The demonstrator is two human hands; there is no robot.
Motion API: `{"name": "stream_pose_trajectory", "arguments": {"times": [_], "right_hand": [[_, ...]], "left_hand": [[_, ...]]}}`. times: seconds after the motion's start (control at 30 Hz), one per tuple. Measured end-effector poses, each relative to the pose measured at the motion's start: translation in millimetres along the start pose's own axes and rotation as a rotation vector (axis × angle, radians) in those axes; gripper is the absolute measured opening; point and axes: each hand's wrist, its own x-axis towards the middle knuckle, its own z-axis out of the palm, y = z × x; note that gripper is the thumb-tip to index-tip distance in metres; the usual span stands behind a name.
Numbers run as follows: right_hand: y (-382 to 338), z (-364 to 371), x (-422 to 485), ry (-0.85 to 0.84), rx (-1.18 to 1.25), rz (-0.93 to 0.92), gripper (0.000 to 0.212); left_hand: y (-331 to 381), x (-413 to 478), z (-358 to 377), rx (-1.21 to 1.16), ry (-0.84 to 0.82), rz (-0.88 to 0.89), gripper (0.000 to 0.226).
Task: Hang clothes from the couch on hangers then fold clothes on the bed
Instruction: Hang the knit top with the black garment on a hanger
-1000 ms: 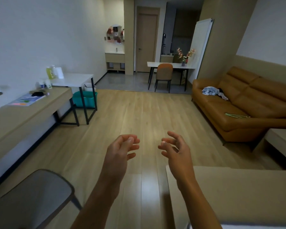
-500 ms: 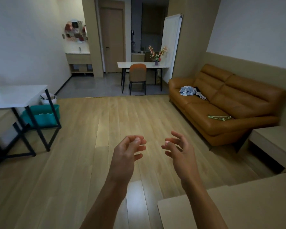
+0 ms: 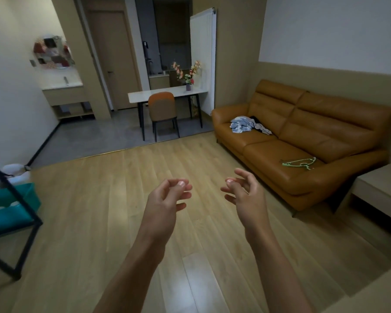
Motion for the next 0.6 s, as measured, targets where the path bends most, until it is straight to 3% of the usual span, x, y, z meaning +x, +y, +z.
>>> {"name": "stream_pose_trajectory", "arguments": {"times": [0.4, 0.6], "right_hand": [[44.5, 64.3, 278.1, 0.112, -0.09, 0.046, 0.03], [44.2, 99.1, 445.7, 0.182, -0.093, 0.049, 0.03]], "left_hand": [[-60.1, 309.7, 77.3, -0.139, -0.155, -0.103, 0.021], [-56.0, 492.0, 124.5, -0.18, -0.231, -0.098, 0.02]]}}
